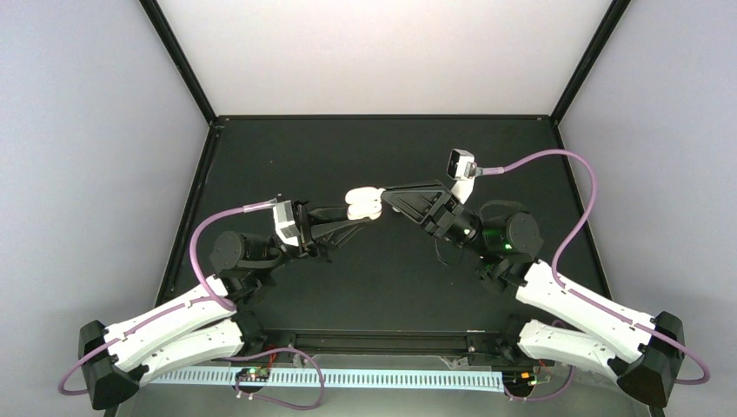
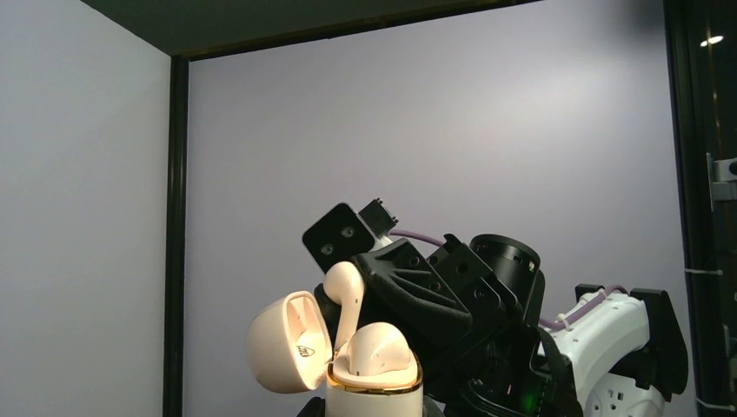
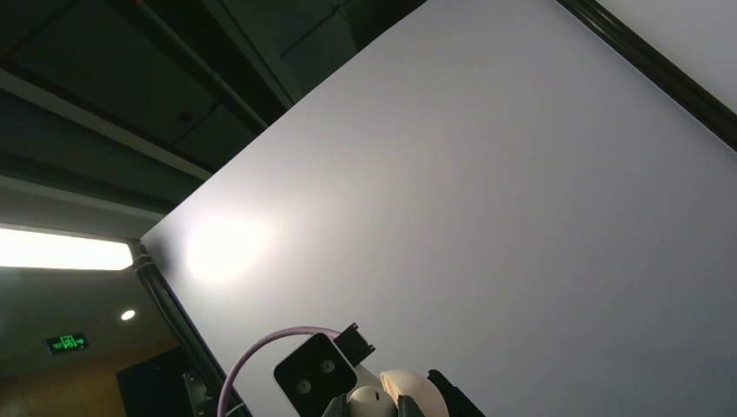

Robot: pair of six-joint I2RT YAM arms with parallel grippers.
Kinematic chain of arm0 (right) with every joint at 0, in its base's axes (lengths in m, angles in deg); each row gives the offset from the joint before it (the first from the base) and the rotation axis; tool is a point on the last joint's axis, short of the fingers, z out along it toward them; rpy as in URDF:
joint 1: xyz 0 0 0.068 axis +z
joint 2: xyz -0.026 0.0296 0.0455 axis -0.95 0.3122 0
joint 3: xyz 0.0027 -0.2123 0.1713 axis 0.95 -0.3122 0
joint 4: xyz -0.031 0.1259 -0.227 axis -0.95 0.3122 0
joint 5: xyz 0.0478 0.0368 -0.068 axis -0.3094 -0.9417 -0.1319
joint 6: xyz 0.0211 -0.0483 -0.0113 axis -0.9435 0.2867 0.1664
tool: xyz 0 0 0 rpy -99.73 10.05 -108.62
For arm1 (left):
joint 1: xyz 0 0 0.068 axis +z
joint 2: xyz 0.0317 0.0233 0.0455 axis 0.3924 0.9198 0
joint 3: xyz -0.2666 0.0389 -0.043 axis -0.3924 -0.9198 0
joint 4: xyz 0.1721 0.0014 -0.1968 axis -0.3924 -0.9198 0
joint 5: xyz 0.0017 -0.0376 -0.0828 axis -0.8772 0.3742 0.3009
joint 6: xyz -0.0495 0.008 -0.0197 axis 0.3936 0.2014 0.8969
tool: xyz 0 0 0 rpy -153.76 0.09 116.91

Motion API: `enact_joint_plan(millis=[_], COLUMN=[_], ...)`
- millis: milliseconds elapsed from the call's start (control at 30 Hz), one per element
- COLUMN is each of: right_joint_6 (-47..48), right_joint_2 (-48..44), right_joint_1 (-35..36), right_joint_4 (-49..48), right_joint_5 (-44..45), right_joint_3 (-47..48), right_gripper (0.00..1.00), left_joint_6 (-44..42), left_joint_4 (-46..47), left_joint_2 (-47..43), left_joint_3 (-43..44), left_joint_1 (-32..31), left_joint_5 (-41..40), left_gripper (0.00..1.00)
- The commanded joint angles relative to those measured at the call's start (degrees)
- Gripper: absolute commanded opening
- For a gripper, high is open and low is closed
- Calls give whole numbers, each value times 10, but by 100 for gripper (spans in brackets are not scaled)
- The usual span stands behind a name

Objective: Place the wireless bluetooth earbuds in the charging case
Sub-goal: Place the earbud in the charging case.

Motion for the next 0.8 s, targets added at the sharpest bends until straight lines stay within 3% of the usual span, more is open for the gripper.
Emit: enact_joint_plan(millis=[0, 767], right_joint_6=[11, 15], right_joint_2=[3, -15], right_joint_1=[1, 1], right_joint_4=[17, -45], right_joint_5=[9, 9], right_joint_3=[-8, 7], right_gripper=[9, 8], left_joint_6=[-8, -62], left_joint_4=[31, 19], left_joint_2=[-10, 5], left_joint_3=[18, 18], left_joint_1=[-7, -15], left_joint_5=[-2, -61], left_gripper=[1, 1])
